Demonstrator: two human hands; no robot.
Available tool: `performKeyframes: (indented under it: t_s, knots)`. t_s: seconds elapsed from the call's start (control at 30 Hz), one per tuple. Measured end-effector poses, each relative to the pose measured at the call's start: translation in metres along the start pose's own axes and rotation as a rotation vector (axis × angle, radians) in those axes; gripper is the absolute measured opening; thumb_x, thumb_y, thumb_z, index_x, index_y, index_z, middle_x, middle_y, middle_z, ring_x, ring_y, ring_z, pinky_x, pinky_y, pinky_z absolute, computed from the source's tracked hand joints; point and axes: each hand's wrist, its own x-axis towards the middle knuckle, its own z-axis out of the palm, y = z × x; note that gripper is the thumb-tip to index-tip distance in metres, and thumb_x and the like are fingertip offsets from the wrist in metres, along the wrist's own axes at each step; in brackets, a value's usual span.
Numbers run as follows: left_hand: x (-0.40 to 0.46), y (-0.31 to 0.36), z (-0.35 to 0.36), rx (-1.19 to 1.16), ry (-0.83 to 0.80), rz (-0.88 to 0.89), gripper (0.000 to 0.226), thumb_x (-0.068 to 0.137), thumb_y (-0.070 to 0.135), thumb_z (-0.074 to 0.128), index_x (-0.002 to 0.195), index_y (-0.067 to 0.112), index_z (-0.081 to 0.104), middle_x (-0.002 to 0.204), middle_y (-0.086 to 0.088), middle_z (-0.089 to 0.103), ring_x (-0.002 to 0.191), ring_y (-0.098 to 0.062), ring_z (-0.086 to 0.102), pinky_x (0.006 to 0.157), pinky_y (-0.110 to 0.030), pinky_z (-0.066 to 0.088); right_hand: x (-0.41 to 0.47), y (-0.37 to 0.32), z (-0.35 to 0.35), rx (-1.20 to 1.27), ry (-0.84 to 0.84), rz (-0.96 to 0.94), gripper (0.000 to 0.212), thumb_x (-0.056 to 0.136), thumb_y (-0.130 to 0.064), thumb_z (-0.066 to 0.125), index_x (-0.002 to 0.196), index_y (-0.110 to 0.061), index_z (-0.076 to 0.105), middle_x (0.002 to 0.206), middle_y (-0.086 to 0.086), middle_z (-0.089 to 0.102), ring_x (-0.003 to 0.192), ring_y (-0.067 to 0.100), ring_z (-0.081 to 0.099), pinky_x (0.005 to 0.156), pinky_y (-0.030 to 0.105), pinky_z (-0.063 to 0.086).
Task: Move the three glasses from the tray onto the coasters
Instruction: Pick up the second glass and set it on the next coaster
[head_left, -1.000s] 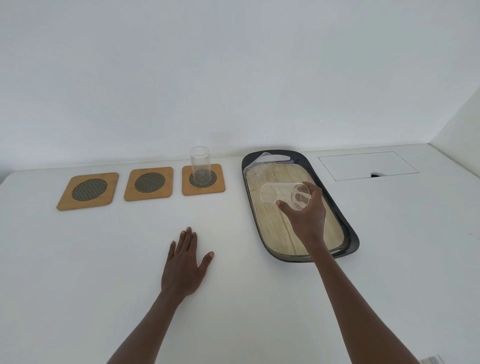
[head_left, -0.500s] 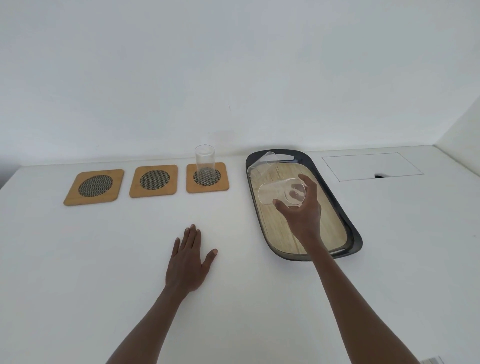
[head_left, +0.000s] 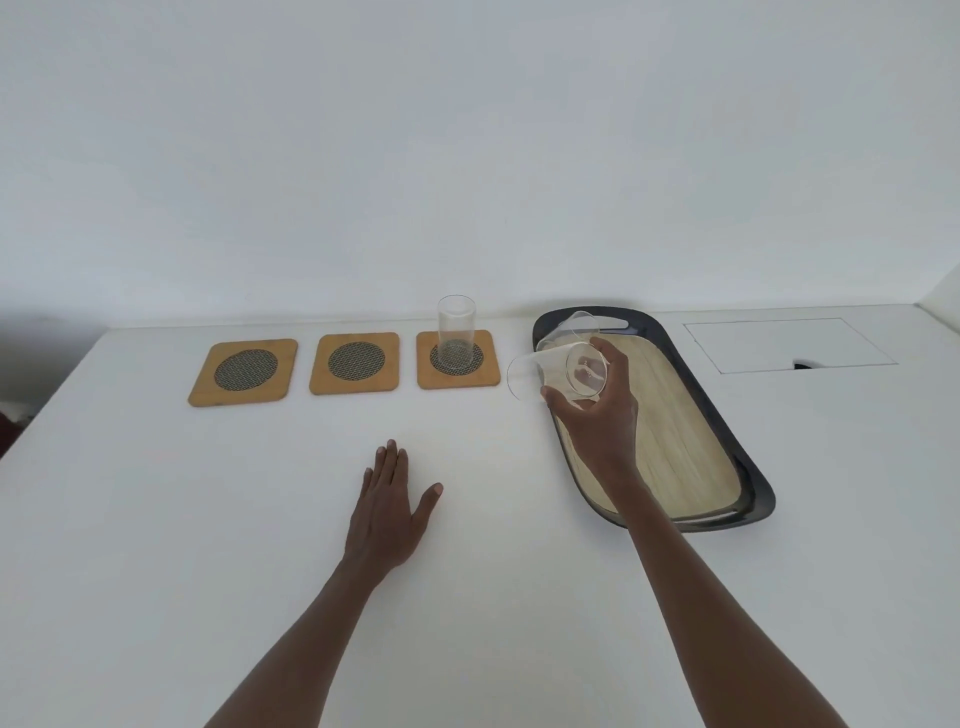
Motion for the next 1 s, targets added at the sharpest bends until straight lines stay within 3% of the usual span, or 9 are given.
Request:
performKeyframes:
  t_s: [0.23,0.33,0.47,0.63,0.77,0.93,1.0]
  knots:
    - [0.010,-0.062,-0.041,0.069,0.019,-0.050,0.080,0.098,0.056,0.033,0.155,0.003,0.013,0.166,-0.009,0.003,0.153,-0.019,-0.003,0.124,-0.039,0.004,-0.006,-0.024,0.056,0.054,-0.060,-0.036,0.075,0.070,-0.018,0.084,0.133,-0.030,0.046,0.111,-0.025,0.056,0.100,-0.015,0.055,0.074,0.007,0.050]
    - [0.018,-0.088,-0.058,0.097,0.023,-0.074,0.079,0.099,0.055,0.033,0.155,0.003,0.012,0.166,-0.010,0.003,0.153,-0.020,-0.003,0.125,-0.040,0.005,-0.008,-0.034,0.084,0.069,-0.094,-0.040,0.076,0.070,-0.015,0.084,0.134,-0.028,0.046,0.111,-0.009,0.061,0.102,-0.010,0.057,0.074,0.005,0.047]
    - [0.028,-0.114,-0.074,0.125,0.019,-0.095,0.079,0.099,0.054,0.033,0.155,0.002,0.012,0.166,-0.011,0.003,0.153,-0.021,-0.003,0.125,-0.040,0.003,-0.009,-0.049,0.116,0.058,-0.121,-0.076,0.076,0.071,-0.017,0.084,0.135,-0.027,0.044,0.114,-0.003,0.061,0.107,0.012,0.059,0.081,0.024,0.055]
    - [0.039,-0.138,-0.084,0.146,0.007,-0.115,0.079,0.099,0.054,0.033,0.155,0.002,0.012,0.166,-0.012,0.003,0.153,-0.023,-0.002,0.125,-0.042,0.003,-0.007,-0.061,0.150,0.032,-0.160,-0.103,0.075,0.070,-0.021,0.082,0.134,-0.028,0.044,0.114,-0.001,0.060,0.104,0.018,0.058,0.085,0.041,0.055]
    - [0.036,-0.148,-0.079,0.116,0.016,-0.154,0.078,0.099,0.053,0.032,0.155,0.002,0.013,0.166,-0.011,0.005,0.154,-0.022,0.000,0.125,-0.041,0.005,0.001,-0.065,0.177,0.018,-0.216,-0.082,0.077,0.068,-0.025,0.081,0.132,-0.034,0.041,0.116,0.000,0.060,0.103,0.024,0.059,0.086,0.038,0.052]
    - [0.039,-0.150,-0.073,0.122,0.057,-0.152,0.078,0.098,0.056,0.028,0.155,0.005,0.014,0.166,-0.008,0.006,0.154,-0.018,0.001,0.125,-0.038,0.006,0.017,-0.063,0.213,-0.009,-0.249,-0.090,0.074,0.069,-0.023,0.082,0.131,-0.030,0.043,0.106,-0.002,0.059,0.090,0.015,0.057,0.075,0.019,0.045]
    - [0.039,-0.150,-0.072,0.122,0.065,-0.148,0.078,0.098,0.056,0.028,0.155,0.005,0.015,0.166,-0.008,0.007,0.154,-0.018,0.002,0.125,-0.038,0.007,0.023,-0.062,0.227,-0.023,-0.259,-0.099,0.074,0.070,-0.022,0.082,0.132,-0.027,0.044,0.105,-0.004,0.059,0.091,0.013,0.057,0.076,0.017,0.045]
